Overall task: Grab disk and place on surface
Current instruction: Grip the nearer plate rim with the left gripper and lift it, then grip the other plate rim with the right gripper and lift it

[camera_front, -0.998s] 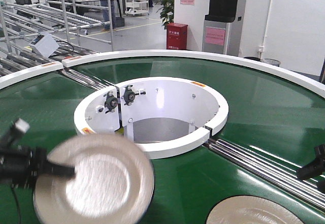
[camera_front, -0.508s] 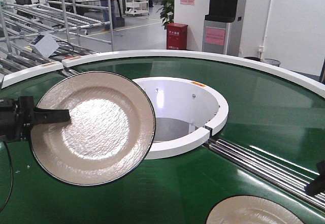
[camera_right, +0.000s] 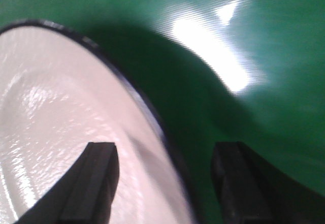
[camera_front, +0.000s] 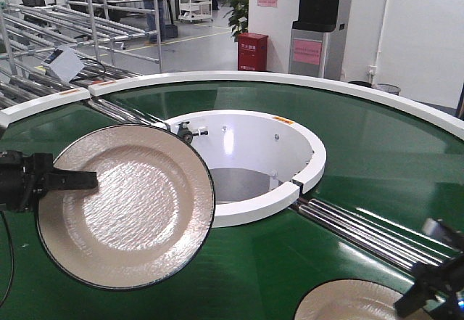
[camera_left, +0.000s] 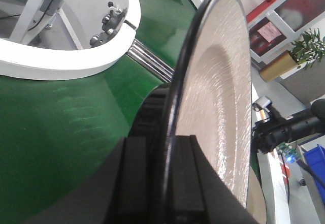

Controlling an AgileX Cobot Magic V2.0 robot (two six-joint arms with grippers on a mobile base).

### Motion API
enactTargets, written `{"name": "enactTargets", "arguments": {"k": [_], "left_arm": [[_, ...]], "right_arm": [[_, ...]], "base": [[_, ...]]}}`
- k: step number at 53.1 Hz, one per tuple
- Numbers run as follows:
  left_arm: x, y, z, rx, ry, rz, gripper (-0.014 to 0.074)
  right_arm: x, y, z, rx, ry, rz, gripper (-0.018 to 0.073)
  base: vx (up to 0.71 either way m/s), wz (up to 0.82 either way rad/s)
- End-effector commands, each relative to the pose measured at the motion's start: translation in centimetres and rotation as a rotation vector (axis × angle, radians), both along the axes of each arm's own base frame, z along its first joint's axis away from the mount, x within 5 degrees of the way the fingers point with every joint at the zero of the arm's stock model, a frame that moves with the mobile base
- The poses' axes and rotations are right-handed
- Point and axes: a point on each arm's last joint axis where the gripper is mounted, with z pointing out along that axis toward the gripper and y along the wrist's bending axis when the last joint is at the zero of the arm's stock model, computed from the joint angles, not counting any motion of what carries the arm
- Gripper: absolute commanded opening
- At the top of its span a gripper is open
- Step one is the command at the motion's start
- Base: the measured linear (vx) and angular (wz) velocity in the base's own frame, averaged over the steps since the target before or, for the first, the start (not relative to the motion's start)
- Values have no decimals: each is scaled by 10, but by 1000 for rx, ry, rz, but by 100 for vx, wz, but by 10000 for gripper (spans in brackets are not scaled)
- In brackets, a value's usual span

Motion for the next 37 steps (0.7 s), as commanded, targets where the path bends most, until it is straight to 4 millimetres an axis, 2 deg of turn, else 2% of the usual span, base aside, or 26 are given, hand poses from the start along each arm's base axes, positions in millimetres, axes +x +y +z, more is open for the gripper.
{"name": "enactTargets", "arguments": {"k": [1,6,12,15,19,26,37], "left_arm": [[-8,-7,41,-128,-105,4,-8],[-9,-7,41,-129,-104,1,-8],[-9,-7,41,-131,-103,-8,-8],[-9,-7,41,-131,-103,-11,-8],[-9,-7,41,-132,-101,-10,-8],[-9,-3,41,-134,-98,3,-8],[-11,28,41,-212,-15,107,-8]], "right_arm": [[4,19,16,38,-34,58,455],[6,33,6,56,3,99,402],[6,40,8,83,5,107,146],[6,43,14,120,-3,99,-20],[5,44,29,159,-38,78,-15],[2,49,70,243,-159,24,-10],[-11,57,144,394,-385,-62,-9]], "base": [[0,0],[0,0],[0,0],[0,0],[0,0],[0,0],[0,0]]}}
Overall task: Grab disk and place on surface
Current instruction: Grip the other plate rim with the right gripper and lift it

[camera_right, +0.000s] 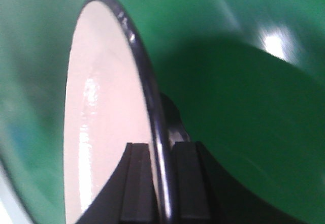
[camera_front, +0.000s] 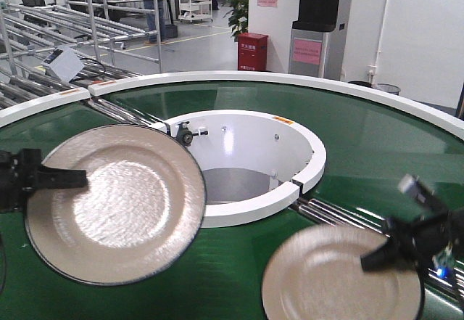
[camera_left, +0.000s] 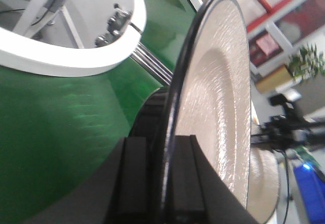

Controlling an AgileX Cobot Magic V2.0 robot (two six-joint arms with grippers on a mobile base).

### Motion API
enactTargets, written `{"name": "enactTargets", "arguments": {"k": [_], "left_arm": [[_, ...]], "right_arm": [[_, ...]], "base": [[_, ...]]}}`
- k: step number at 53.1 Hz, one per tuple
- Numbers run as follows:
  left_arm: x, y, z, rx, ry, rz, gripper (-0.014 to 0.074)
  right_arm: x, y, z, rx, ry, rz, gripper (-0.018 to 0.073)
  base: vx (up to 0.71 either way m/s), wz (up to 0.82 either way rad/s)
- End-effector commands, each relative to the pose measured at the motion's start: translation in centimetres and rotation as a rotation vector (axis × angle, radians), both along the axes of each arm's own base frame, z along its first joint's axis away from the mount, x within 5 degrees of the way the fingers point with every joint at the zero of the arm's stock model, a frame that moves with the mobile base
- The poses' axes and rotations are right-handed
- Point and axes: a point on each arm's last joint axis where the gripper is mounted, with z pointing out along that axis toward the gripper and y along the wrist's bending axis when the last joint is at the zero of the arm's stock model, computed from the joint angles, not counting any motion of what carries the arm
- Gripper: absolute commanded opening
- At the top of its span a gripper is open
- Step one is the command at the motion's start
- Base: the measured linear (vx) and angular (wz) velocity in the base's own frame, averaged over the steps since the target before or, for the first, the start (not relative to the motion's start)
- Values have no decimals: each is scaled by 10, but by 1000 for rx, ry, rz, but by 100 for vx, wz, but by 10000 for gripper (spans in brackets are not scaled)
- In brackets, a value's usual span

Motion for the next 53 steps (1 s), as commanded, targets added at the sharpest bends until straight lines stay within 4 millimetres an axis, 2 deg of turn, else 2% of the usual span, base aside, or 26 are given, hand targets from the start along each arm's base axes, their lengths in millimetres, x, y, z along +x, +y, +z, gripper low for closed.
{"name": "enactTargets", "arguments": {"k": [1,8,19,33,53], "left_arm": [[-10,11,41,-161,-71,61,-8],[-13,21,41,-186,-47,64,-8],[-13,13,39,-192,-7,44,-8],[-12,-7,38,-180,9,-8,-7],[-12,-7,37,-176,9,-15,-6]], "right_arm": [[-15,10,72,197,-173,-25,-9],[-25,13,105,264,-273,-73,-9],[-41,17,141,315,-390,-126,-9],[-49,18,153,300,-430,-133,-9],[-49,19,153,300,-429,-130,-9]], "base": [[0,0],[0,0],[0,0],[0,0],[0,0]]}}
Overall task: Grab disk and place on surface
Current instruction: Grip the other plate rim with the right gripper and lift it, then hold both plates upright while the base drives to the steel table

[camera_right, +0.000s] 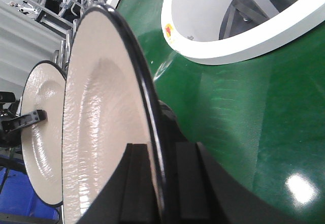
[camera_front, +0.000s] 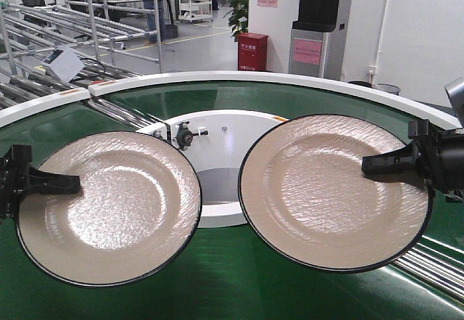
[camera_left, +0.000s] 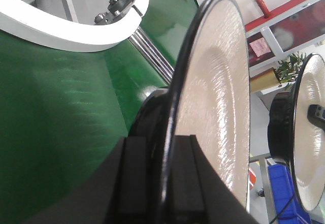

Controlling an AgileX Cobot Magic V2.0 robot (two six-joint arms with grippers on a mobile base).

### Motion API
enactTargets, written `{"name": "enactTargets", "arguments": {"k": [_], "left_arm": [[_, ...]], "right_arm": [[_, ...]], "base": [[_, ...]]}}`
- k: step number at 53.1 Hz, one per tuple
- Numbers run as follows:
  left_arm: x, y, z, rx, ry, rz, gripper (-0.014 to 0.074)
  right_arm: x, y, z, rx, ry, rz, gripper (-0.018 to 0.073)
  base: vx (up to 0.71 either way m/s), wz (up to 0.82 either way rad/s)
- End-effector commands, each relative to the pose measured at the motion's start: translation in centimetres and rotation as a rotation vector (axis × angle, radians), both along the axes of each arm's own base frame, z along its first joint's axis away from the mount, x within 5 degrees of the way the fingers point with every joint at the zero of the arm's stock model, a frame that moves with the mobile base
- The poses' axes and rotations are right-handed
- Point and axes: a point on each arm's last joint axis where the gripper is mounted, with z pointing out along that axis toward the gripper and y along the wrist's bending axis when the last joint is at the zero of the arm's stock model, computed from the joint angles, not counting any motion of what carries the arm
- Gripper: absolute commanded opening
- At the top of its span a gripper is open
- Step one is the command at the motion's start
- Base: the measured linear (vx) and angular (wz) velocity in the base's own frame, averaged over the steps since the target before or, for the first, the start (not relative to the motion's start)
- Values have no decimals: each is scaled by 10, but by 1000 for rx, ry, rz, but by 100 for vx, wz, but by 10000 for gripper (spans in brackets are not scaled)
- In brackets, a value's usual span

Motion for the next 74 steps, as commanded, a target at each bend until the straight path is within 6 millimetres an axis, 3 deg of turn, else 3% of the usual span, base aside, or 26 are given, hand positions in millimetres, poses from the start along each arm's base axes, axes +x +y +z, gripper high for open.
{"name": "enactTargets", "arguments": {"k": [1,39,74], "left_arm": [[-8,-7,39,-122,-106,6,-6],[-8,-7,39,-123,-107,7,-6],[-8,-7,39,-123,-107,7,-6]], "right_arm": [[-11,5,36,108,-105,-14,-9],[-11,5,36,108,-105,-15,-9],[-11,5,36,108,-105,-14,-9]], "base": [[0,0],[-1,-4],[-13,-50]]}}
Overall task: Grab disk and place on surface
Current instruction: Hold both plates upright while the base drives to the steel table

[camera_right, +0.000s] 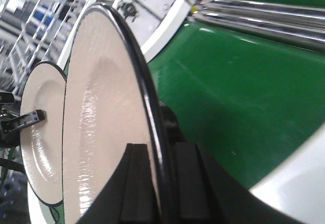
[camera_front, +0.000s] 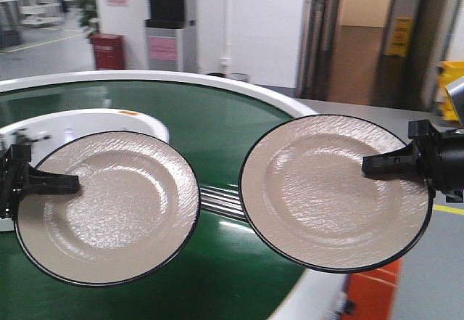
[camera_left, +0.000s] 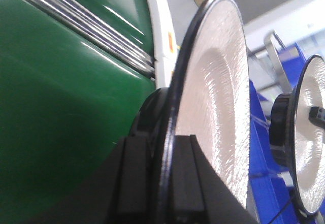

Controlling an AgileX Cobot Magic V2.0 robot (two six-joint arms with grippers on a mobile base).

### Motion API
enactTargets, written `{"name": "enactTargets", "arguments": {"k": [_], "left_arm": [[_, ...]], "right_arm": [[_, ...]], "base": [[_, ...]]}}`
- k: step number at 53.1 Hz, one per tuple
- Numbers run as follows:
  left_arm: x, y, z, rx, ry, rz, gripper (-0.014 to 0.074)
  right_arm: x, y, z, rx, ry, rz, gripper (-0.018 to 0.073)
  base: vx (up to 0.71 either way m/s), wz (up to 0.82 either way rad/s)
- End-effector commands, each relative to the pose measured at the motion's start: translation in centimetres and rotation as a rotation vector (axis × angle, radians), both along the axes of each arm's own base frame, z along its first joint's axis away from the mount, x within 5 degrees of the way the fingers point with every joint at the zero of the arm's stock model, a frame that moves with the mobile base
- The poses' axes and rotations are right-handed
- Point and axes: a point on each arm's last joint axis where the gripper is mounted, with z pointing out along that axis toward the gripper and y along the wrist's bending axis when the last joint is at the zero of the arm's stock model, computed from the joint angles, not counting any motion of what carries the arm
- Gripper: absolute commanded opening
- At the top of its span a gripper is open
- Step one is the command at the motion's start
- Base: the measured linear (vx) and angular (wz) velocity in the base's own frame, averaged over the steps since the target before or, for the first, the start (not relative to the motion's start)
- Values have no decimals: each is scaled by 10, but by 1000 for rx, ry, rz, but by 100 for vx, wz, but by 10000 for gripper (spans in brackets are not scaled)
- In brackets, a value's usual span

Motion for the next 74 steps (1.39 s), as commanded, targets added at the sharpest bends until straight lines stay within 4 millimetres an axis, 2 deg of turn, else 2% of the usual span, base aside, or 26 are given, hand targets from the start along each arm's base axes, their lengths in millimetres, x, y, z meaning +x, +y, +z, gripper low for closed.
{"name": "enactTargets", "arguments": {"k": [1,43,74], "left_arm": [[-8,-7,39,-124,-106,1,-6],[-8,-7,39,-124,-106,1,-6],[-8,-7,39,-124,-106,1,-6]], "right_arm": [[-11,5,37,110,-105,-13,-9],[-11,5,37,110,-105,-13,-9],[-11,5,37,110,-105,-13,-9]], "base": [[-16,-63],[-12,-53],[4,-45]]}}
